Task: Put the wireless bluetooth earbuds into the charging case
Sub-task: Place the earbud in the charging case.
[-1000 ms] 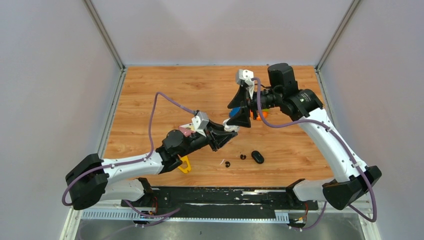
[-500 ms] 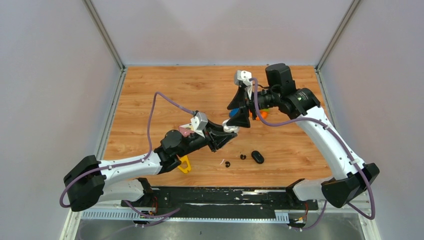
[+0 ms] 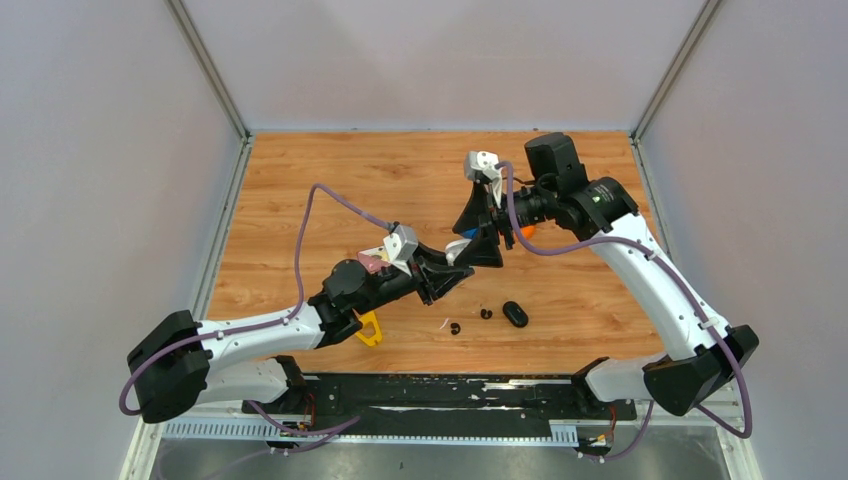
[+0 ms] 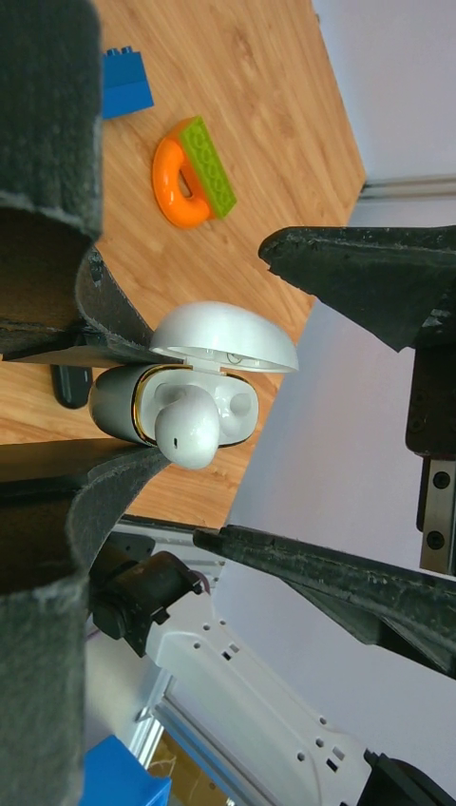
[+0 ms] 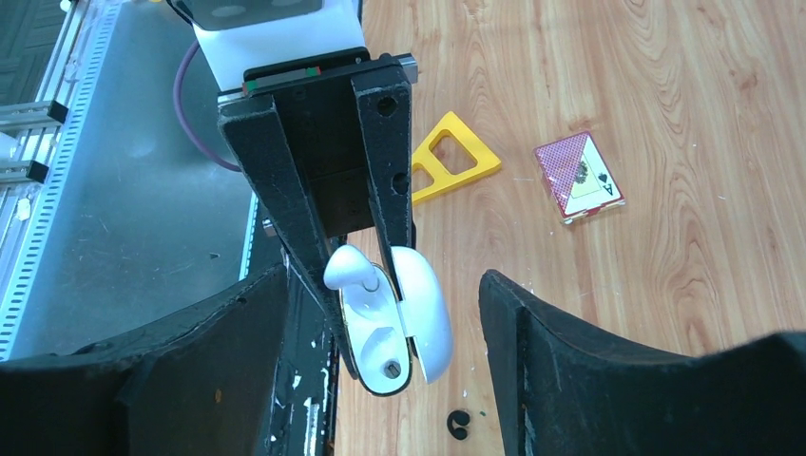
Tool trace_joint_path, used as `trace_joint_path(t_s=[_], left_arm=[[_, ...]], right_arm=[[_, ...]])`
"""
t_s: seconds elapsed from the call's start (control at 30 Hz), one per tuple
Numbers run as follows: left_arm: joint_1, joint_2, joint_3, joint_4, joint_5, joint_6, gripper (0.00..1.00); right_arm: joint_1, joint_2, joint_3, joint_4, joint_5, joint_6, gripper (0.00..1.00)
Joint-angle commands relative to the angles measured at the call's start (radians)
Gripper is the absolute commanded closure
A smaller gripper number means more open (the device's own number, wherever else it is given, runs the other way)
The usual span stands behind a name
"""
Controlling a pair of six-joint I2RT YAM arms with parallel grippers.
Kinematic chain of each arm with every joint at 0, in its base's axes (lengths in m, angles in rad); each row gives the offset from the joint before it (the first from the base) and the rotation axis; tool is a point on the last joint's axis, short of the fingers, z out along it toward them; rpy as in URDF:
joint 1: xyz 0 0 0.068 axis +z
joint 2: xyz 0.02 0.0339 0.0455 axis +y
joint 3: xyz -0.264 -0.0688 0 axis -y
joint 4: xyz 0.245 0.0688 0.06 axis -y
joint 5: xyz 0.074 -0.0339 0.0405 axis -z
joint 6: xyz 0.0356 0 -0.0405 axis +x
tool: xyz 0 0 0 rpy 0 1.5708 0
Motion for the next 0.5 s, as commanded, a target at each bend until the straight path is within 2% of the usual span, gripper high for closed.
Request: trace_joint_path(t_s=[0.0,0.47], left_arm=[[-0.004,-0.025,0.042,0.006,0.006,0.030,1.00],[-0.002,-0.044,0.039,0.006,0.008,0.034,1.00]], right_arm=[[0.016,0.004,0.031,0.016,-0.016,0.007,0.26],[0.033,0.030,0.018,0.032,0.127,0.035,0.26]])
